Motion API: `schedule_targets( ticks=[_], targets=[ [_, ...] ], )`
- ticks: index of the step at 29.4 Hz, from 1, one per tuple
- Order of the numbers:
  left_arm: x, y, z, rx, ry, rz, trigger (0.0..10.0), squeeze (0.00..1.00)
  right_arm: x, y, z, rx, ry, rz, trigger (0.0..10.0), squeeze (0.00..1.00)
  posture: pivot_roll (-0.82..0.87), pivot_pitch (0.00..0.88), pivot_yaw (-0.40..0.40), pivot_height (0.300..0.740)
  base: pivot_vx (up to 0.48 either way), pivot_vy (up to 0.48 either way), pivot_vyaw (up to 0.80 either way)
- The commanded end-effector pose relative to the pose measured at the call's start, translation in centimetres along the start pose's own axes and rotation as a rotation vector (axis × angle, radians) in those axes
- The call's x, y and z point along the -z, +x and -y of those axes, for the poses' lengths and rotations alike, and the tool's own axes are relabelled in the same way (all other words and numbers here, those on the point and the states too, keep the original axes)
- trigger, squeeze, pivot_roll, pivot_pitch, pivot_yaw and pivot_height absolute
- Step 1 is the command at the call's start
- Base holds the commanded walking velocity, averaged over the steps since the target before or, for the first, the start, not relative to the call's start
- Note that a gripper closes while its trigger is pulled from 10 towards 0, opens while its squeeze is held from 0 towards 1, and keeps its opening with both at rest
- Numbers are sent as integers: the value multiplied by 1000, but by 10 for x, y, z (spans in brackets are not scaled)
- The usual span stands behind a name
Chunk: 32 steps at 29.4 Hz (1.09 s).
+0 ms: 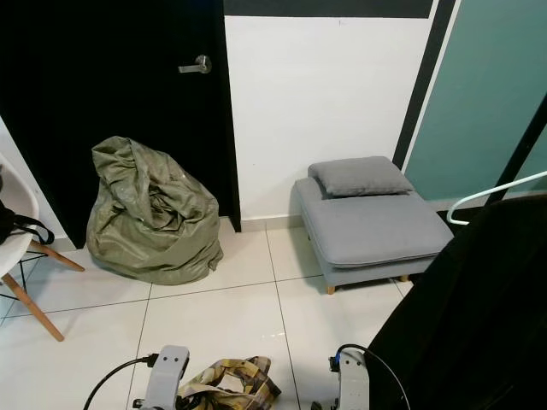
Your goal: Hang hanger
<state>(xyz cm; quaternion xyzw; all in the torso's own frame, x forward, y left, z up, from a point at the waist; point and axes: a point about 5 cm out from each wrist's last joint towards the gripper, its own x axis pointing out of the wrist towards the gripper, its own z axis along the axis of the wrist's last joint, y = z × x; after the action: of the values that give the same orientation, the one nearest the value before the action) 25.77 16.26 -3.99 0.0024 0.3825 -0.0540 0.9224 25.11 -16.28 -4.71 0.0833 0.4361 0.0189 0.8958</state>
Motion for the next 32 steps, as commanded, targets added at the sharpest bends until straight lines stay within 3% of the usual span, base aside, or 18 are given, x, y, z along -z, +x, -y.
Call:
schedule_targets(
  ticks=[1,32],
  targets=[
    [4,0,1,5,7,-19,10000,0,5,0,1,7,0,-2,10000,0,69,90,-2,740,0,0,0],
    [5,0,0,8,2,-27,10000,0,4,0,1,-2,33,11,10000,0,71,95,-4,740,0,0,0]
  ],
)
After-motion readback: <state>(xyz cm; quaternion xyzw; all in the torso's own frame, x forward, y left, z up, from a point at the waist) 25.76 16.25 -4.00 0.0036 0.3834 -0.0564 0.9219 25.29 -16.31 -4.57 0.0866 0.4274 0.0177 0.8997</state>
